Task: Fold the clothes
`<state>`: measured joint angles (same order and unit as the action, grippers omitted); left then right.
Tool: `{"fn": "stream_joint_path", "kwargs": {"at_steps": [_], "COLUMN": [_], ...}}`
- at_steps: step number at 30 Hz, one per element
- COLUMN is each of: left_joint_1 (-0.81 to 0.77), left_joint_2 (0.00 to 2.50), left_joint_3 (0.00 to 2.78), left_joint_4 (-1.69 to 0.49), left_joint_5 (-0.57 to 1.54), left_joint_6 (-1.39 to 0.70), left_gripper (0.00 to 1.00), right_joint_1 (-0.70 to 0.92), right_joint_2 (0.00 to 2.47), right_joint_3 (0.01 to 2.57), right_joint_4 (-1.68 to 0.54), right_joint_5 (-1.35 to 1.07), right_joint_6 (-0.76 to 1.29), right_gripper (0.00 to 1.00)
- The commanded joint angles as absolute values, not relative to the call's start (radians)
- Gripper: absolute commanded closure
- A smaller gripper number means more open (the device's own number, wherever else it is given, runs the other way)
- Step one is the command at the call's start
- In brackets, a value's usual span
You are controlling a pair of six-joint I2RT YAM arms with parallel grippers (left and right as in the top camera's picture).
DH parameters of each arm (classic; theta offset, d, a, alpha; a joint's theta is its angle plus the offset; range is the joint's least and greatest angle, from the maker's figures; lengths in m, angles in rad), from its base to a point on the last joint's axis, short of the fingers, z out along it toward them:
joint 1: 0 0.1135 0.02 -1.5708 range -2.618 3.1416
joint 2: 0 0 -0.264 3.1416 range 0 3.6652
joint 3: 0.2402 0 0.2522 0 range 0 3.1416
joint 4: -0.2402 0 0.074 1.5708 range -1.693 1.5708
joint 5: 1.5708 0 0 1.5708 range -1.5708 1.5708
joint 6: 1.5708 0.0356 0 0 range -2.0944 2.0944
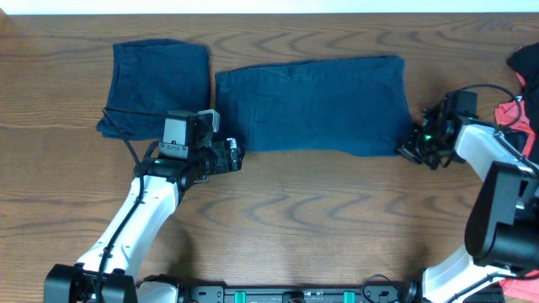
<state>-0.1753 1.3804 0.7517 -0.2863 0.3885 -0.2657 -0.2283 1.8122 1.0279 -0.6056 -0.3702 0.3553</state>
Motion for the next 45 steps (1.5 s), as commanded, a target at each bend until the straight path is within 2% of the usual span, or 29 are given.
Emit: {"fn": "stream_joint_path", "kwargs": {"at_steps": [1,5,8,9,10,11,13,15,16,23,26,29,34,36,38,40,45], "left_joint_1": [-0.176,-0.176,-0.176,-0.176,-0.176,-0.176,-0.176,-0.176,-0.176,-0.176,-0.176,-0.176,-0.176,-0.176,-0.176,-0.176,-0.176], "left_joint_2": [1.411,1.475,1.535,1.552,1.567,1.580,1.595,1.602,1.605,1.674,1.721,1.749,1.752,1.752,1.752,1.752,1.752], "left_joint_3": [0.771,0.770,0.770,0.770,0.770,0.770,0.770,0.770,0.770,0.770,0.770,0.770,0.770,0.770,0.770,0.770,0.770], "left_joint_4": [-0.283,-0.257,-0.201,-0.184,-0.167,-0.148,-0.116,-0.086,-0.075,-0.049,-0.020,-0.009,0.010,0.009,0.009,0.009,0.009], "left_joint_5": [0.380,0.381,0.381,0.381,0.381,0.380,0.375,0.333,0.313,0.223,0.224,0.224,0.224,0.229,0.236,0.246,0.250], "left_joint_6": [-0.295,-0.362,-0.411,-0.435,-0.460,-0.482,-0.510,-0.545,-0.549,-0.652,-0.703,-0.760,-0.762,-0.762,-0.761,-0.760,-0.760], "left_gripper": [0.19,0.18,0.14,0.14,0.14,0.13,0.08,0.06,0.06,0.05,0.10,0.21,0.53,0.60,0.61,0.61,0.61], "right_joint_1": [-0.265,-0.279,-0.278,-0.278,-0.277,-0.275,-0.270,-0.263,-0.259,-0.235,-0.224,-0.212,-0.200,-0.200,-0.200,-0.197,-0.183], "right_joint_2": [1.734,1.695,1.693,1.693,1.693,1.694,1.695,1.698,1.699,1.702,1.702,1.702,1.708,1.714,1.724,1.745,1.848], "right_joint_3": [1.067,1.067,1.067,1.067,1.066,1.066,1.063,1.059,1.056,1.027,1.022,1.019,1.018,1.018,1.018,1.018,1.018], "right_joint_4": [-0.672,-0.765,-0.761,-0.767,-0.777,-0.783,-0.786,-0.782,-0.779,-0.740,-0.707,-0.699,-0.680,-0.675,-0.668,-0.655,-0.592], "right_joint_5": [-0.254,-0.108,-0.155,-0.183,-0.203,-0.220,-0.244,-0.244,-0.244,-0.301,-0.304,-0.299,-0.281,-0.251,-0.252,-0.278,-0.316], "right_joint_6": [0.321,0.342,0.347,0.346,0.346,0.346,0.345,0.347,0.347,0.347,0.346,0.343,0.361,0.389,0.405,0.415,0.432], "right_gripper": [0.99,0.99,0.99,0.94,0.76,0.52,0.41,0.24,0.21,0.20,0.18,0.18,0.19,0.19,0.14,0.02,0.01]}}
